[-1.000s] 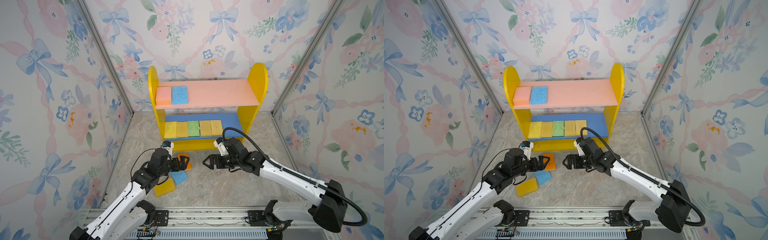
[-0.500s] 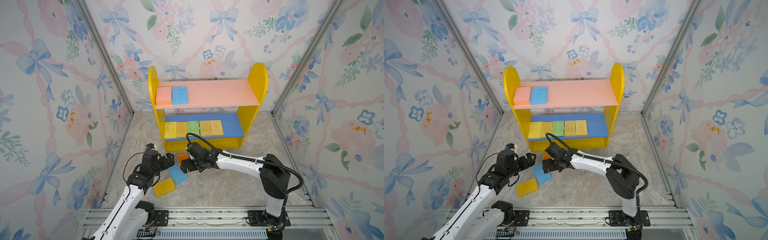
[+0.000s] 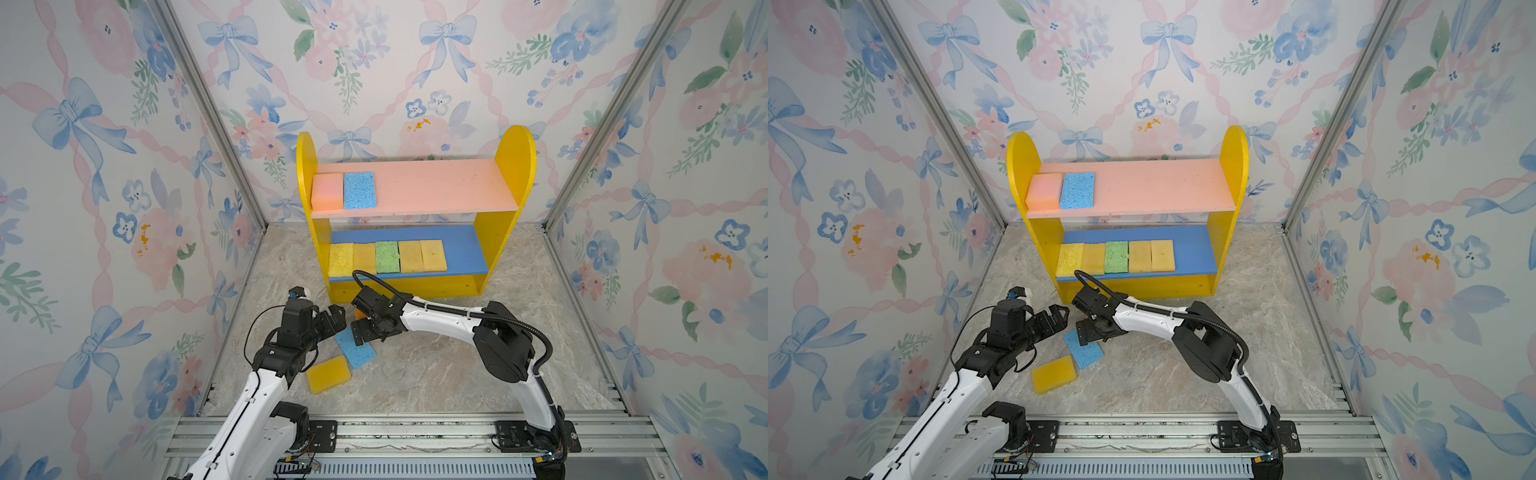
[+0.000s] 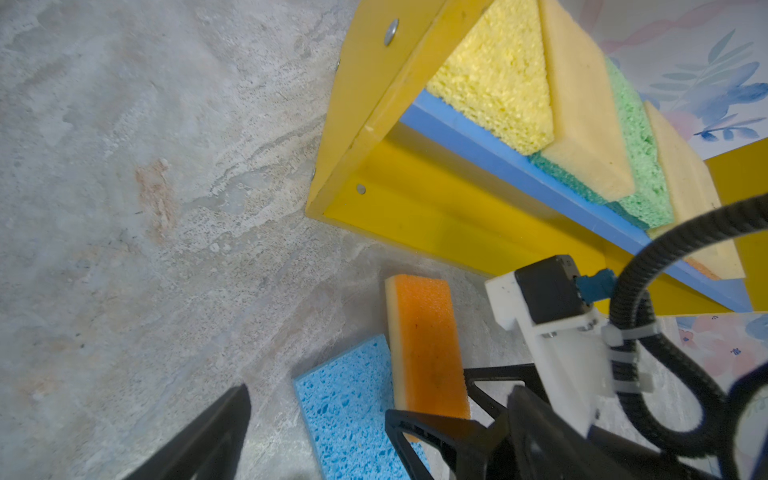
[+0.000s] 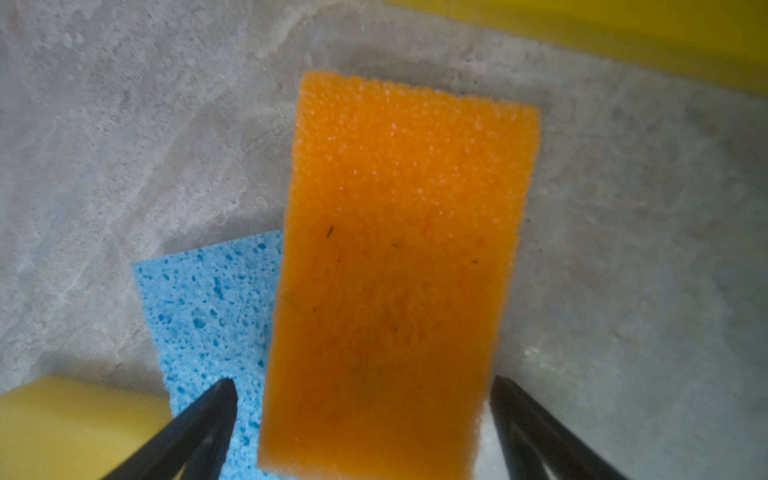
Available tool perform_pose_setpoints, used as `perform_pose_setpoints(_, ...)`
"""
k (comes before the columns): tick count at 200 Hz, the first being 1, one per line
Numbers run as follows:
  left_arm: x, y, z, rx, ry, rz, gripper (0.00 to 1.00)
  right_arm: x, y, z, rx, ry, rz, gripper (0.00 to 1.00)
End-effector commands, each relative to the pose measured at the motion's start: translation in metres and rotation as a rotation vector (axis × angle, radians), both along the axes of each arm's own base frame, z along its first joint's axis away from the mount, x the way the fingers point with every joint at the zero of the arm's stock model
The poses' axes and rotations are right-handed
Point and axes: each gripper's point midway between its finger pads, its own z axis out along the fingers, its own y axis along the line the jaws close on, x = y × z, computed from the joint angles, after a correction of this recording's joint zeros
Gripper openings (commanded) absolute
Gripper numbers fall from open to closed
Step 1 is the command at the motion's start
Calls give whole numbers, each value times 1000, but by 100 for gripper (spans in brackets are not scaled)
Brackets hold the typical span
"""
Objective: Place and organize the cleaning sponges onto the shelf
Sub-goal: 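Lower the right gripper to the orange sponge on the floor and grasp it, then lift the orange sponge toward the left gripper while the left gripper approaches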
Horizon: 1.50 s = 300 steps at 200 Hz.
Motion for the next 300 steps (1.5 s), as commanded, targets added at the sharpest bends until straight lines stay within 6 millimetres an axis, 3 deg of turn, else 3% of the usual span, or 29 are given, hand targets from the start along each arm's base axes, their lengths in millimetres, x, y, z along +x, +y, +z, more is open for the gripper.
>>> perform_pose_setpoints(1, 1, -2, 2, -2, -8, -18, 98, -3, -5, -12, -71, 5, 2, 99)
perform_pose_setpoints(53, 0, -3, 5, -10, -15, -26, 98, -4, -3, -3, -44, -12, -3, 75)
perform_pose_setpoints(91, -1, -9, 4, -31, -8, -51, 98, -10, -11, 18, -9, -34, -3, 71)
perform_pose_setpoints(117, -4, -22, 8, -92, -20, -111, 98, -19, -30, 37, -2, -57, -4, 71)
perform_pose_setpoints(155, -15, -58, 11, -288, -26, -248, 98, -42, -79, 53, -31, -64, -7, 71)
perform_pose_setpoints(183, -24, -86, 27, -457, -90, -350, 98, -61, -119, 56, -57, -65, -25, 71)
perform_pose_setpoints(199, -31, -108, 35, -503, -120, -403, 98, -69, -134, 71, -19, -93, -32, 71)
perform_pose_setpoints(233, -42, -153, 41, -660, -113, -477, 98, -76, -146, 95, 26, -142, -17, 71)
perform_pose_setpoints(264, -46, -184, 40, -634, -85, -540, 98, -77, -143, 110, 63, -165, -3, 71)
perform_pose_setpoints(300, -49, -202, 35, -617, -60, -551, 90, -78, -137, 118, 75, -188, 45, 71)
